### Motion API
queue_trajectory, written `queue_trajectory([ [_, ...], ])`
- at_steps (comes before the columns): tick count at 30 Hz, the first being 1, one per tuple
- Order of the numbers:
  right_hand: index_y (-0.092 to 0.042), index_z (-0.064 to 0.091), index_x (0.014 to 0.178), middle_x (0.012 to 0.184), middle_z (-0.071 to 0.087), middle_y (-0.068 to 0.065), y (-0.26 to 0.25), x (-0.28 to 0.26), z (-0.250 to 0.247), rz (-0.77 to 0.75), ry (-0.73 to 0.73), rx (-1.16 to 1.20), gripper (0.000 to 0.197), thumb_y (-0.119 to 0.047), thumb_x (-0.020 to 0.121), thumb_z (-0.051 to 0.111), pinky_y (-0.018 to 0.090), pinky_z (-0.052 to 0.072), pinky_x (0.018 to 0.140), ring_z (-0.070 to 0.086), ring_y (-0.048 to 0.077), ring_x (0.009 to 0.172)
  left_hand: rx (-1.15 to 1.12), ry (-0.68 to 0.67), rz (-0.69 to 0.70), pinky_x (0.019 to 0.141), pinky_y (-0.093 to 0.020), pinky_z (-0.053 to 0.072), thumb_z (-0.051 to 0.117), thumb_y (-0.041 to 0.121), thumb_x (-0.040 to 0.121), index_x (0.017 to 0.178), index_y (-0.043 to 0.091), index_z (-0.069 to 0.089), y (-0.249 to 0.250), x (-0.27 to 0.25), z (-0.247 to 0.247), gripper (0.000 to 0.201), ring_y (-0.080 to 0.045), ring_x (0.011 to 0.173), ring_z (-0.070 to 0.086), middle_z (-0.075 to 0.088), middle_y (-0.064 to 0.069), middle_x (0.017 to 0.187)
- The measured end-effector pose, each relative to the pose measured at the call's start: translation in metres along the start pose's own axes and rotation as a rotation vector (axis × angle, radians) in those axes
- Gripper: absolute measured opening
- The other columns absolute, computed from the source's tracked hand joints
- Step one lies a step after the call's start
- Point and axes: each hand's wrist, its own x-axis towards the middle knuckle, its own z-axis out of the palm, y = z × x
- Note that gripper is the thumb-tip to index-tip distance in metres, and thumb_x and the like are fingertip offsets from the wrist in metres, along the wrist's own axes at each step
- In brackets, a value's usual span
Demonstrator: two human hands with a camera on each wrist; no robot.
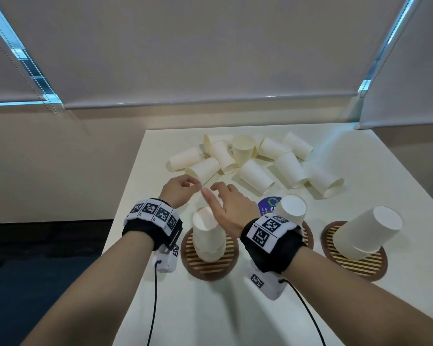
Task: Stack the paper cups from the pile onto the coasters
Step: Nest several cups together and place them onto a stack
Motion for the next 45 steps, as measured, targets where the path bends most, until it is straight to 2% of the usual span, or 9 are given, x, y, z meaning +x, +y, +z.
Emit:
queue_trajectory([
  [8, -0.009, 0.050, 0.130, 0.130, 0.052, 0.010, 0.017, 0.056, -0.021, 0.176, -0.025, -0.054, 0.039, -0.019, 0.094, 0.038, 0.033, 0.044, 0.085, 0.056, 0.028, 0.111, 0.005, -0.154, -0.061, 0.112, -0.037, 0.035, 0.056, 0.040, 0.092, 0.137, 0.028, 0.050, 0.003, 0.042, 0.018, 0.046, -0.022, 0.131, 0.044, 0.044, -0.002, 0.146],
  [15, -0.011, 0.039, 0.135, 0.137, 0.041, 0.010, 0.011, 0.075, -0.017, 0.159, -0.001, -0.166, 0.052, -0.023, 0.087, 0.055, 0.039, 0.039, 0.097, 0.041, 0.029, 0.126, -0.156, 0.181, 0.054, 0.086, -0.027, 0.045, 0.063, 0.020, 0.088, 0.102, 0.006, 0.072, -0.004, 0.048, 0.009, 0.021, -0.021, 0.094, 0.062, 0.070, -0.007, 0.098],
  [19, -0.014, 0.028, 0.140, 0.136, 0.040, 0.009, -0.003, 0.083, -0.019, 0.125, -0.053, -0.238, 0.081, -0.033, 0.075, 0.073, 0.041, 0.039, 0.098, 0.040, 0.030, 0.126, -0.411, 0.051, 0.116, 0.067, -0.025, 0.047, 0.065, 0.013, 0.086, 0.083, 0.012, 0.072, 0.014, 0.042, -0.002, 0.007, -0.014, 0.067, 0.055, 0.066, 0.000, 0.077],
  [22, -0.012, 0.034, 0.133, 0.106, 0.049, 0.008, -0.010, 0.090, -0.017, 0.183, -0.145, -0.210, 0.072, -0.031, 0.075, 0.072, 0.037, 0.047, 0.088, 0.053, 0.027, 0.101, -0.478, 0.010, 0.147, 0.062, -0.022, 0.048, 0.061, 0.015, 0.090, 0.080, 0.017, 0.068, 0.029, 0.046, -0.004, 0.012, -0.014, 0.069, 0.057, 0.065, 0.001, 0.080],
  [27, -0.007, 0.048, 0.121, 0.101, 0.057, 0.011, -0.010, 0.097, -0.019, 0.250, -0.130, -0.183, 0.053, -0.023, 0.075, 0.067, 0.036, 0.045, 0.084, 0.059, 0.034, 0.101, 0.100, 0.216, 0.290, 0.080, -0.032, 0.047, 0.042, 0.011, 0.097, 0.112, 0.016, 0.063, 0.026, 0.077, -0.006, 0.026, -0.024, 0.088, 0.056, 0.060, -0.009, 0.099],
  [32, -0.015, 0.049, 0.099, 0.126, 0.056, 0.018, 0.002, 0.095, -0.032, 0.172, -0.149, -0.113, 0.029, -0.020, 0.077, 0.067, 0.033, 0.037, 0.075, 0.055, 0.037, 0.115, 0.792, 0.131, 0.300, 0.096, -0.041, 0.039, 0.048, 0.000, 0.090, 0.139, 0.032, 0.042, 0.004, 0.112, -0.003, 0.059, -0.031, 0.126, 0.039, 0.035, -0.012, 0.141],
  [34, -0.011, 0.056, 0.109, 0.125, 0.057, 0.018, 0.004, 0.099, -0.031, 0.171, -0.147, -0.109, 0.034, -0.020, 0.078, 0.067, 0.034, 0.038, 0.075, 0.055, 0.036, 0.115, 0.942, 0.076, 0.298, 0.101, -0.043, 0.036, 0.049, -0.002, 0.089, 0.145, 0.038, 0.030, -0.001, 0.120, 0.001, 0.072, -0.031, 0.133, 0.031, 0.024, -0.011, 0.149],
  [40, -0.008, 0.057, 0.118, 0.125, 0.057, 0.016, 0.010, 0.106, -0.034, 0.175, -0.131, -0.097, 0.042, -0.021, 0.079, 0.066, 0.034, 0.038, 0.075, 0.056, 0.035, 0.114, 1.135, 0.069, 0.231, 0.099, -0.044, 0.038, 0.046, -0.005, 0.086, 0.138, 0.026, 0.037, -0.001, 0.125, 0.011, 0.061, -0.034, 0.125, 0.036, 0.028, -0.015, 0.140],
  [45, -0.005, 0.053, 0.124, 0.127, 0.055, 0.018, 0.012, 0.104, -0.038, 0.198, -0.125, -0.094, 0.051, -0.020, 0.078, 0.068, 0.035, 0.039, 0.077, 0.054, 0.036, 0.116, 0.998, 0.216, 0.193, 0.093, -0.044, 0.039, 0.050, 0.023, 0.095, 0.124, 0.007, 0.051, 0.009, 0.113, 0.003, 0.033, -0.035, 0.115, 0.046, 0.041, -0.018, 0.129],
])
